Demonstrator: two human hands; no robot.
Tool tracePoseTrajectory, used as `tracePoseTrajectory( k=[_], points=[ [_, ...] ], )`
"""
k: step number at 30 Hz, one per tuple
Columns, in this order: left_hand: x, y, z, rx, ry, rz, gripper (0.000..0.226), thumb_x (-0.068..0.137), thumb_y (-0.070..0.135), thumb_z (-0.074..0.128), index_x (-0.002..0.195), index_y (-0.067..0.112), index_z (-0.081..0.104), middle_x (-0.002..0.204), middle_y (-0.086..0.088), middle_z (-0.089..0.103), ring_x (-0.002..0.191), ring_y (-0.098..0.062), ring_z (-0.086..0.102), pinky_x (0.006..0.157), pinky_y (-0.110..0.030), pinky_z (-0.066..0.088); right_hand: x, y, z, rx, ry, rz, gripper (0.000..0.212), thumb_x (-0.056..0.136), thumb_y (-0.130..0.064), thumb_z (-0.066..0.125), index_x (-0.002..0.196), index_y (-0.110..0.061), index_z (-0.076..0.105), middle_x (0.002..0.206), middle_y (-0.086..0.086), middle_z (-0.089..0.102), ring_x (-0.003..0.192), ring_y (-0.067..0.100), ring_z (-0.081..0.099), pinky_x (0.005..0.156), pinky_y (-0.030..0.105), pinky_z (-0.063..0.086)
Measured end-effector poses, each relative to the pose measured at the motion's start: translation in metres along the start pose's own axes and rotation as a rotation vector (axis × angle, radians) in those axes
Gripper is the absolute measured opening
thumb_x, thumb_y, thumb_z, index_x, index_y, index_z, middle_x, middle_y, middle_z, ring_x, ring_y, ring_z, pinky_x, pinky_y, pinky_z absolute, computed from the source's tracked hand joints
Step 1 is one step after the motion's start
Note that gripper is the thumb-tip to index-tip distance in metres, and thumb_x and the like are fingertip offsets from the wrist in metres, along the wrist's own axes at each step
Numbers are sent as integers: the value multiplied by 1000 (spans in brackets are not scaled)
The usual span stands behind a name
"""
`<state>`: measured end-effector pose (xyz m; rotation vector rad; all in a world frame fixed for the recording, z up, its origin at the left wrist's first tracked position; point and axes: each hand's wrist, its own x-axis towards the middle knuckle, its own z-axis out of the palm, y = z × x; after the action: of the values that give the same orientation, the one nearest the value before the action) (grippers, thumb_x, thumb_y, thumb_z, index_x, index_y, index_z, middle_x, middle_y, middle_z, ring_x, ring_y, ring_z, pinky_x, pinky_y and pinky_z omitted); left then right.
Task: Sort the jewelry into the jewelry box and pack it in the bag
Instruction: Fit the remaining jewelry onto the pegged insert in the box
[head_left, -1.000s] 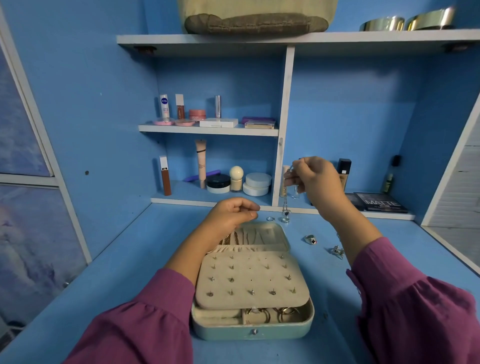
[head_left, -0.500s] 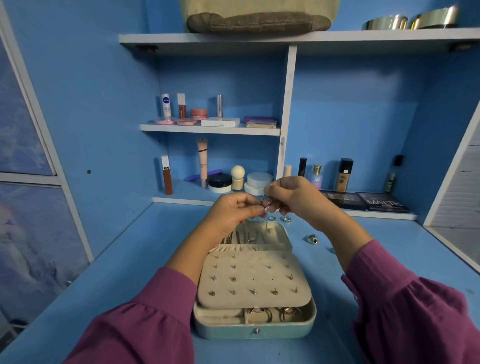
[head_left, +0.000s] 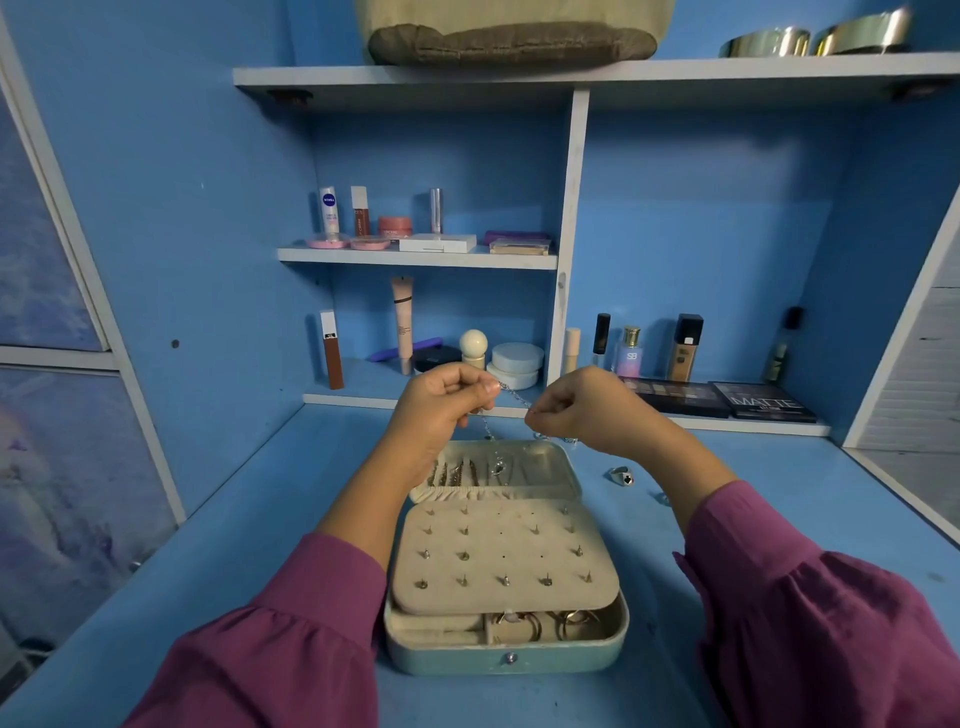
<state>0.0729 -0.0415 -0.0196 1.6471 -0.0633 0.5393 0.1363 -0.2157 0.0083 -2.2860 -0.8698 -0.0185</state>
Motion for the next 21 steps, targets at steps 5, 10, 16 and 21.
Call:
tracePoseTrajectory(
  k=[5,10,16,21],
  points=[
    [3,-2,-8,-42,62,-49,10,86,7,65,79,13,69,62,6,63,61,-5,53,55,-21,39,2,12,1,-24,-7,78,10,85,-18,66,78,-13,71,65,-8,63,60,6,55,56,18,46],
    [3,-4,-7,-30,70,-68,5,84,8,68,80,11,70,61,7,64,55,-2,52,54,-19,40,4,19,1,45,-13,131,14,86,-16,64,83,-6,74,71,-2,72,64,10,60,63,28,54],
    [3,-5,-10,-19,87,-89,6,84,8,69,80,12,71,60,7,64,57,-6,48,54,-21,40,2,19,-3,706,-13,264,13,93,-12,58,96,0,61,84,11,73,64,11,67,58,20,49],
    [4,-7,-9,-21,94,-90,5,85,10,68,81,13,71,60,6,62,57,-7,47,53,-20,40,1,19,-5,832,16,311,9,92,-9,60,95,-2,63,80,8,70,62,10,64,57,19,50]
  ],
)
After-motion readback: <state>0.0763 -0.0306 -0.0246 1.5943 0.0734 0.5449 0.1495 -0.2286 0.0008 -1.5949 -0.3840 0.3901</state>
